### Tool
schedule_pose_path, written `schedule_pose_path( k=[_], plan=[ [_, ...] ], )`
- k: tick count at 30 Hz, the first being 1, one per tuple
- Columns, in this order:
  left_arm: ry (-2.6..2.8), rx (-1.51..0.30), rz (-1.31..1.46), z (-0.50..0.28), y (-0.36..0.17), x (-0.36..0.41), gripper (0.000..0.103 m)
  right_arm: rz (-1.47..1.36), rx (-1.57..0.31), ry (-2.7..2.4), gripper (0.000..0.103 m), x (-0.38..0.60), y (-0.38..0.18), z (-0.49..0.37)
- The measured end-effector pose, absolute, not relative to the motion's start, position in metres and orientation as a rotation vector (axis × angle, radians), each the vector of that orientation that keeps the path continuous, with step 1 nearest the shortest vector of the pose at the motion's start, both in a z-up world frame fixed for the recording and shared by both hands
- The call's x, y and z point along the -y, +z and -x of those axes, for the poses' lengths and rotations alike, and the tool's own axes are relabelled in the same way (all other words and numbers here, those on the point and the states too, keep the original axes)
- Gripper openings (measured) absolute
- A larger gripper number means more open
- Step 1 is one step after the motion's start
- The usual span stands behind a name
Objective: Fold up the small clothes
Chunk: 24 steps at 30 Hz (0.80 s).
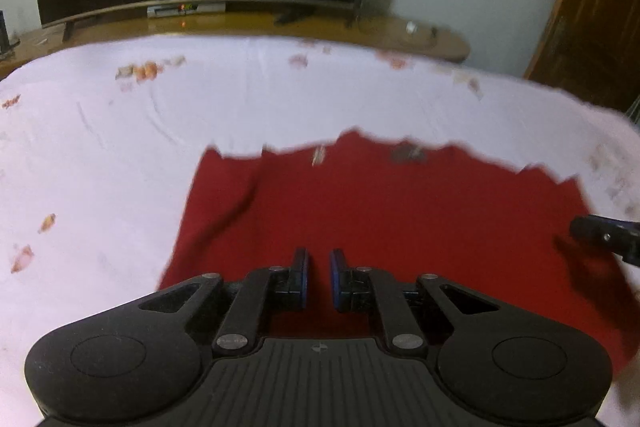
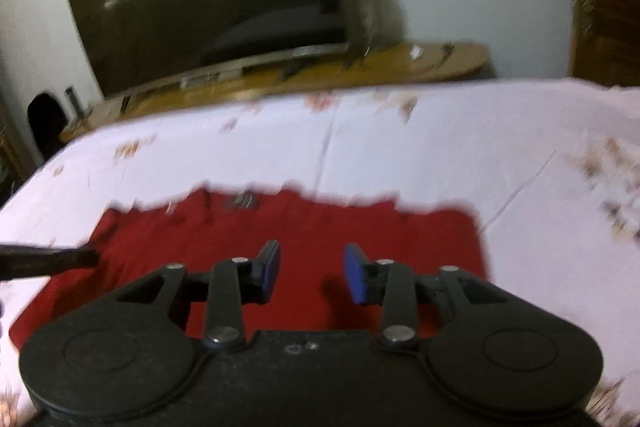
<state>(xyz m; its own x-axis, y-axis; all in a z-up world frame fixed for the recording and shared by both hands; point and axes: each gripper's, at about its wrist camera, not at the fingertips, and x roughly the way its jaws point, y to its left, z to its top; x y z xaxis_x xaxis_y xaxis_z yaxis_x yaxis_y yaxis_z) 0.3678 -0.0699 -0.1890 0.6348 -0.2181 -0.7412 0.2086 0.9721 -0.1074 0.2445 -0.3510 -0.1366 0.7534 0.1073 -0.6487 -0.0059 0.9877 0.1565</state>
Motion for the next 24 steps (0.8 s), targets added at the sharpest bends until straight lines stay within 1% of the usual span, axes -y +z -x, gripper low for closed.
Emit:
schedule_pose_path(
  k=[3,5,8,10,12,14,16,21,22,23,24],
  plan=[
    [-0.207,-0.825,0.046,-0.377,-0.201,0.061,0.010,-0.123,-0.789,-0.032,0.028,0.356,-0.168,-0.259],
    [-0.189,-0.840,0.101,-0.384,-0.200,0.053,0.010,-0.164,-0.785,-0.061,0.027,0.371,-0.178,-0.267],
    [-0.186,-0.854,0.135,-0.382,-0.191,0.051,0.010,-0.186,-0.793,-0.067,0.028,0.372,-0.170,-0.268],
    [-0.198,-0.812,0.068,-0.376,-0.187,0.060,0.010,-0.175,-0.736,-0.055,0.036,0.365,-0.156,-0.255],
    [-0.190,-0.832,0.005,-0.377,-0.195,0.068,0.010,-0.153,-0.712,-0.023,0.034,0.355,-0.152,-0.242],
    [-0.172,-0.838,-0.006,-0.377,-0.202,0.070,0.010,-0.109,-0.758,-0.018,0.032,0.347,-0.162,-0.245],
    [-0.159,-0.835,-0.022,-0.374,-0.198,0.073,0.011,-0.093,-0.802,-0.050,0.032,0.349,-0.177,-0.250],
    [-0.162,-0.848,-0.048,-0.361,-0.184,0.076,0.012,-0.131,-0.746,-0.020,0.034,0.341,-0.153,-0.237],
    [-0.161,-0.846,-0.047,-0.356,-0.181,0.075,0.016,-0.127,-0.734,-0.009,0.034,0.337,-0.149,-0.232],
    [-0.164,-0.843,-0.042,-0.352,-0.178,0.075,0.023,-0.123,-0.727,0.005,0.034,0.332,-0.146,-0.228],
    [-0.175,-0.837,-0.030,-0.346,-0.175,0.074,0.053,-0.118,-0.723,0.020,0.034,0.328,-0.144,-0.223]
  ],
)
